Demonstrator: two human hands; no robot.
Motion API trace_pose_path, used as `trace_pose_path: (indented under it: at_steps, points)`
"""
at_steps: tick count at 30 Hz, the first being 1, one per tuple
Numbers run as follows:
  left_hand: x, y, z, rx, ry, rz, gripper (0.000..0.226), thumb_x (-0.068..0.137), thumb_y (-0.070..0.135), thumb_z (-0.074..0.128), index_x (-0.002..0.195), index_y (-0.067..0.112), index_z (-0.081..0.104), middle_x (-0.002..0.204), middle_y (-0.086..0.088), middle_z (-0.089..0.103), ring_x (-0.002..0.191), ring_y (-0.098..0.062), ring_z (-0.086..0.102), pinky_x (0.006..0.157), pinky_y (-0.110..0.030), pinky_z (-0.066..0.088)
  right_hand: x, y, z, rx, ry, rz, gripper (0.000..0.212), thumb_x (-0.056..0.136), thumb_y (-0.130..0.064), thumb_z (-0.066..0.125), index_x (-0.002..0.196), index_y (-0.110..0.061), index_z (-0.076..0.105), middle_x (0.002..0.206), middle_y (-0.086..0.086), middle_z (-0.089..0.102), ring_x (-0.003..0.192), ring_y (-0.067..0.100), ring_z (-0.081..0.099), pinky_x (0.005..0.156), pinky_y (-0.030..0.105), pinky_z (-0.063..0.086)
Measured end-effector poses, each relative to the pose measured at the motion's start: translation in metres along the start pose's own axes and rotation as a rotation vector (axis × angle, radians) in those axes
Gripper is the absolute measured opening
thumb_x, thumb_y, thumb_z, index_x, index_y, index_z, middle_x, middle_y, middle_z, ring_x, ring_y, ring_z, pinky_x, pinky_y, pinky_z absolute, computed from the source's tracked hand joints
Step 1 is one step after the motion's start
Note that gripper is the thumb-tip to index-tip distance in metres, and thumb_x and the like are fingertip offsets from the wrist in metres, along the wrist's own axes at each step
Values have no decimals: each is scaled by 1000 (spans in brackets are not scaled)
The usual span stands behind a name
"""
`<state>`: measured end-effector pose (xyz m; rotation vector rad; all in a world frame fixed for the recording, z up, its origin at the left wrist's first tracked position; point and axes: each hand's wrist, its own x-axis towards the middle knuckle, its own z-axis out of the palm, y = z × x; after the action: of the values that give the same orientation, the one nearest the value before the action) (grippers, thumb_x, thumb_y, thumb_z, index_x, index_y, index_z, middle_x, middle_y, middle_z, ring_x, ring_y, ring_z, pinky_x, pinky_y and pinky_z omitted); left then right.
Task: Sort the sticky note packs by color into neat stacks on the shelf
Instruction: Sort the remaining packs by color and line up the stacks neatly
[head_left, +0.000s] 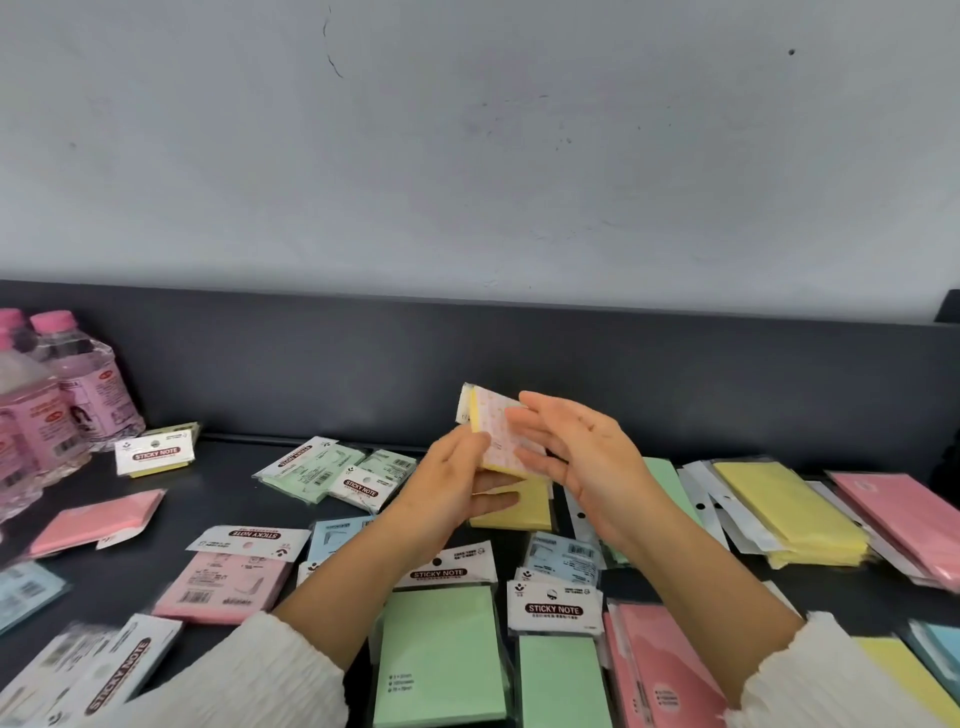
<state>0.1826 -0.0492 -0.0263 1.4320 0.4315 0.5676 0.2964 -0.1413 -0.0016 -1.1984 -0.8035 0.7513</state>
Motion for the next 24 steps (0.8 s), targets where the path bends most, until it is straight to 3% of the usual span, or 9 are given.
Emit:
trace_pose_path:
  at_steps: [2,4,7,9,12,15,19,24]
  points:
    - [1,3,-1,-219,8,-12,30,102,12,31,118,8,56,110,-16,69,100,-27,68,81,-38,58,-1,1,1,-77,42,-104,21,91,-11,59,108,-21,65,107,-3,70,100,8,66,80,21,56]
    - [1,4,-3,-280,0,-2,29,101,8,34,119,6,56,109,-15,70,101,-27,68,80,-35,58,-1,1,-1,-249,165,-230,26,86,-3,63,106,-20,66,103,-7,69,98,7,65,73,18,56]
    - [1,2,-4,-290,10,35,27,98,4,41,122,8,53,113,-11,69,105,-24,66,84,-33,57,2,5,-12,-456,313,-246,36,81,-7,71,111,-25,62,107,-16,62,98,2,60,71,15,50]
    - [1,2,-5,-266,27,70,29,96,1,45,123,10,52,111,-8,70,105,-21,66,86,-32,56,4,9,-18,-376,262,-146,38,80,-10,72,114,-22,60,108,-11,63,97,4,61,78,19,51]
    - [1,0,-7,-208,22,102,35,93,-2,49,125,11,49,108,-9,71,105,-21,66,87,-33,56,4,14,-19,-249,137,-24,20,85,-14,67,105,-13,66,99,0,73,89,10,69,74,23,57]
    - [1,0,-8,-132,20,131,46,90,-5,51,128,22,46,109,-9,71,105,-22,66,89,-37,55,4,14,-17,-264,129,-67,9,87,-14,64,96,-16,67,92,0,73,83,11,70,67,20,57]
    - [3,-2,-11,19,9,176,58,88,-8,55,131,30,43,112,-4,70,107,-19,65,91,-43,53,3,12,-16,-287,120,-115,11,86,-11,64,93,-19,67,91,-1,73,82,12,70,65,19,56]
    - [4,-4,-11,87,50,212,66,85,-12,58,130,34,42,114,0,69,107,-13,65,89,-36,55,3,12,-15,-336,102,-119,19,86,-5,64,93,-22,65,92,1,70,84,14,68,60,18,55]
